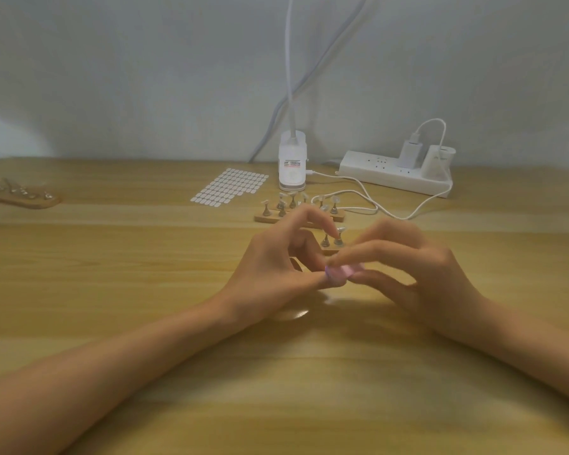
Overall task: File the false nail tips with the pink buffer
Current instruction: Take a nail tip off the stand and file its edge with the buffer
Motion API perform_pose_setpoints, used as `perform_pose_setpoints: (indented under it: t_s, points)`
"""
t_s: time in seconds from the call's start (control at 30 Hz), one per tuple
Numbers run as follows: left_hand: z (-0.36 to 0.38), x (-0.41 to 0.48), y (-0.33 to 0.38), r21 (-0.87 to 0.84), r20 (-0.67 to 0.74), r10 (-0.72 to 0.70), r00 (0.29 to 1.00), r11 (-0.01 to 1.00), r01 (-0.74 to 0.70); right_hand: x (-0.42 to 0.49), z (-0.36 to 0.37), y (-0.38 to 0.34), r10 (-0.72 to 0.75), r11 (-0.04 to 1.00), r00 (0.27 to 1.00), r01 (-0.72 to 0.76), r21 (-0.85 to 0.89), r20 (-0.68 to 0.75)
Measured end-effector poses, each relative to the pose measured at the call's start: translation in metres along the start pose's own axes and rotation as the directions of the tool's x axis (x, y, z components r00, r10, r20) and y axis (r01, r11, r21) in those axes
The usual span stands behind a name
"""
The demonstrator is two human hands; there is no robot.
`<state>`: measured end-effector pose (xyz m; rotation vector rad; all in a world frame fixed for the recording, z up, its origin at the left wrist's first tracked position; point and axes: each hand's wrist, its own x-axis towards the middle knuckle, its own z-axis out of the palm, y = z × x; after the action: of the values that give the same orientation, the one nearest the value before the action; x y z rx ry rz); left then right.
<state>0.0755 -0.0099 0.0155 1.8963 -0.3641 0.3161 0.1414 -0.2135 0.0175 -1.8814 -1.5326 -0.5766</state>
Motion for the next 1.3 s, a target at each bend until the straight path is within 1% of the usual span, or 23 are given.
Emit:
perform_pose_setpoints:
  t_s: [0.07,0.17,0.3,0.4,0.53,0.63,0.73,0.83,0.87,0.97,1.1,1.2,1.23,1.3]
  points:
    - [-0.0001,-0.0005,-0.0001,-0.005,-0.005,0.0,1.0,1.0,0.0,-0.0002,-0.0004,0.0001,0.01,1.0,1.0,-0.011,-0.018,-0.016]
    - [-0.0006,-0.0009,0.0003,-0.007,0.0,-0.001,1.0,1.0,0.001,-0.0018,0.0019,-0.0015,-0.036,0.999,0.999,0.036,-0.015,-0.008]
    - [-0.0005,-0.0003,-0.0001,-0.017,-0.009,-0.02,1.0,1.0,0.02,-0.0003,-0.0007,0.0045,0.048,0.999,0.998,-0.049,-0.019,-0.029]
    - [0.0009,-0.001,0.0007,0.018,0.014,0.008,1.0,1.0,-0.008,-0.0013,-0.0001,0.0037,-0.008,1.0,1.0,0.008,0.003,0.007]
    - [0.0001,-0.0003,-0.0005,0.002,-0.007,-0.005,1.0,1.0,0.005,-0.0003,-0.0011,0.0027,0.033,0.999,0.999,-0.033,-0.011,-0.014]
    - [0.0009,-0.0002,0.0004,0.004,0.0,0.009,1.0,1.0,-0.009,-0.0008,0.0012,-0.0008,-0.02,1.0,1.0,0.02,0.013,-0.007]
    - [0.0,0.0003,-0.0005,-0.006,-0.012,-0.006,1.0,1.0,0.006,-0.0002,-0.0005,0.0007,0.025,1.0,1.0,-0.025,-0.005,-0.018]
    - [0.0001,-0.0003,0.0005,0.002,-0.001,0.009,1.0,1.0,-0.009,-0.0015,0.0013,-0.0006,-0.025,1.0,1.0,0.025,0.016,-0.004]
    - [0.0001,-0.0001,0.0003,0.003,-0.001,0.008,1.0,1.0,-0.008,-0.0019,0.0019,0.0001,-0.022,1.0,1.0,0.022,0.005,-0.002]
    - [-0.0006,0.0008,-0.0008,-0.007,-0.016,-0.012,1.0,1.0,0.012,-0.0017,0.0,0.004,0.056,0.998,0.998,-0.057,-0.034,-0.027]
    - [0.0002,-0.0004,0.0009,0.0,0.002,0.012,1.0,1.0,-0.012,-0.0023,0.0021,0.0009,-0.024,1.0,1.0,0.024,0.014,-0.001]
    - [-0.0009,0.0003,-0.0004,-0.005,-0.016,-0.008,1.0,1.0,0.008,-0.0007,0.0001,0.0037,0.051,0.998,0.998,-0.052,-0.038,-0.028]
    - [-0.0006,0.0,-0.0003,-0.003,-0.012,-0.007,1.0,1.0,0.007,-0.0011,-0.0001,0.0031,0.046,0.999,0.999,-0.046,-0.026,-0.03]
    - [0.0002,-0.0003,0.0007,0.001,0.001,0.005,1.0,1.0,-0.005,-0.0027,0.0018,0.0002,-0.027,1.0,1.0,0.027,-0.002,-0.015]
